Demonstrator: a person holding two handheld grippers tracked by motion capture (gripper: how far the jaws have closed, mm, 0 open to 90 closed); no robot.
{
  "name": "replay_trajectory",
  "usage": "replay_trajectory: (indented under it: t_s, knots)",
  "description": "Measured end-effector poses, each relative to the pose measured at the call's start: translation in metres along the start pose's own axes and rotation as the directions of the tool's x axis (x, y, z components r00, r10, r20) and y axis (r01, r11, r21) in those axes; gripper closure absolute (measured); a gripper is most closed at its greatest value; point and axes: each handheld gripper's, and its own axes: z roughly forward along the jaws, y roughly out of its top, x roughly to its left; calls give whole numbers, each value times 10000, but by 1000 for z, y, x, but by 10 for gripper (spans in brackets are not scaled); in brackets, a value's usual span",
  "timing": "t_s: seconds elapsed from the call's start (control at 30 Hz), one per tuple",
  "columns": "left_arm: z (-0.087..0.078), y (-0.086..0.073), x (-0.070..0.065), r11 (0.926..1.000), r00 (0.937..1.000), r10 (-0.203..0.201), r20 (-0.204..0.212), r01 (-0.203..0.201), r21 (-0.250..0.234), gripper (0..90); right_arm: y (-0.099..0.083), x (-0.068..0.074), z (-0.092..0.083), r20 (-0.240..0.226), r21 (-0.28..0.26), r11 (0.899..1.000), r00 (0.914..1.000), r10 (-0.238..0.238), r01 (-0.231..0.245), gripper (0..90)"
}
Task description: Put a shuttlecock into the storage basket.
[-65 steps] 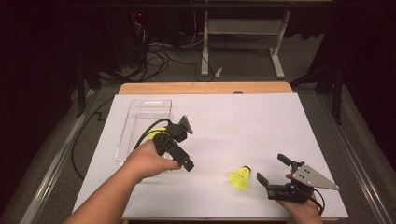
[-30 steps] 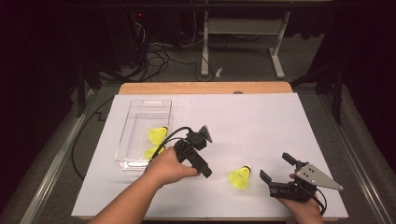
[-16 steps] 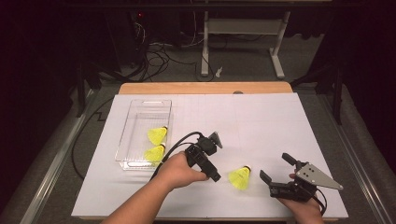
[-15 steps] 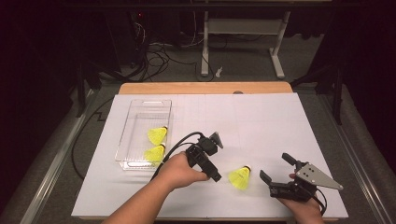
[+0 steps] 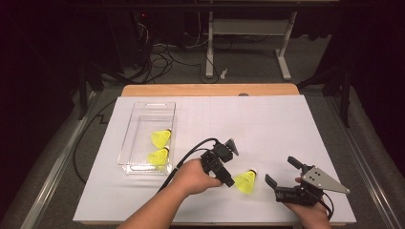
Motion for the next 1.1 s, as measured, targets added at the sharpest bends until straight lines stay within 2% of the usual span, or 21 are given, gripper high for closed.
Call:
replay_trajectory:
  t_s: [0.3, 0.33, 0.67, 0.8, 0.97, 1.1]
  knots:
    - [9, 8, -1, 9998, 9999, 140, 65, -139, -118, 549, 0, 0, -1, -13, -32, 10000, 10000, 16, -16, 4]
    - [10, 8, -2, 9998, 9999, 50, 95, -48, -203, 566, 0, 0, -1, -22, -33, 10000, 10000, 18, -18, 4]
    - [19, 16, -4, 9996, 9999, 155, 59, -154, -240, 628, 0, 0, 0, -100, -27, 10000, 9999, 31, -32, 4]
    - [25, 19, -6, 9997, 9996, 224, -145, -226, -101, 654, 0, 0, 0, -141, -20, 10000, 9999, 31, -31, 4]
    - [28, 22, -8, 9997, 9996, 235, -177, -237, -109, 748, 0, 0, -1, -164, -46, 10000, 9999, 19, -20, 4]
    - [29, 21, -9, 9993, 9989, 336, -341, -341, -160, 867, 0, 0, -1, -171, -65, 10000, 9998, 26, -27, 4]
